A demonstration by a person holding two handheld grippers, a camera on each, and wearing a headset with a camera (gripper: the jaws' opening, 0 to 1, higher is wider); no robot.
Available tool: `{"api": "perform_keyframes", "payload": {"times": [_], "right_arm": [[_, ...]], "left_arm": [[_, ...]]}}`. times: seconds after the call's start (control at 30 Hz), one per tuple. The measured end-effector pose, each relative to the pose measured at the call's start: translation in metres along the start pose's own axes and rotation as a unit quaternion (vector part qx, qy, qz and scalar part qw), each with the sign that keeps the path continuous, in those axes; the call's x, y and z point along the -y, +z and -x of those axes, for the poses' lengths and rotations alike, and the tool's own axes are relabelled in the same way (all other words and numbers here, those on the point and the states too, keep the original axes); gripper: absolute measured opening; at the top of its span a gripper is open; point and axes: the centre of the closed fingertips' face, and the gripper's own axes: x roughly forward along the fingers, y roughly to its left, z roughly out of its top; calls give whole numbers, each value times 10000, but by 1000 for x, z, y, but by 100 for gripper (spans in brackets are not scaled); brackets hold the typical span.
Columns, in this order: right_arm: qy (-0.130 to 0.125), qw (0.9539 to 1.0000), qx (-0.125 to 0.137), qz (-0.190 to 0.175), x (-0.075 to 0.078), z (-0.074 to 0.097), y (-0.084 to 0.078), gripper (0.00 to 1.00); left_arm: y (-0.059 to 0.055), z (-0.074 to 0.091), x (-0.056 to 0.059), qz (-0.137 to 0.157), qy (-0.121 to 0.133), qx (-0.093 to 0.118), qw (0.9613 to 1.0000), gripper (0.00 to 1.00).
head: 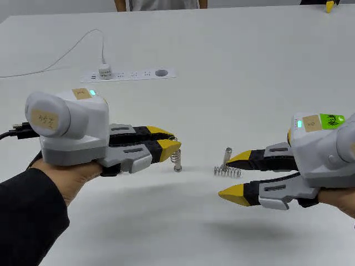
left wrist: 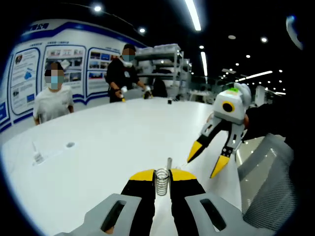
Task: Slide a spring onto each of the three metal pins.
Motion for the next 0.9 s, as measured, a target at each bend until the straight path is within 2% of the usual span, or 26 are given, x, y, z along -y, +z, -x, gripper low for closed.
{"api": "perform_keyframes", "payload": {"times": [0.43, 0.63, 0.9], "right_arm": [[-334, 9986, 135, -382, 10, 17, -17, 50], [-490, 9972, 181, -538, 15, 24, -26, 57], [-695, 9945, 336, -714, 23, 33, -30, 66]], "left_arm": [[9, -6, -23, 315, 325, 131, 9989, 10], [8, -12, -24, 270, 370, 35, 9989, 10], [4, -20, -26, 184, 440, -104, 9988, 10]]}}
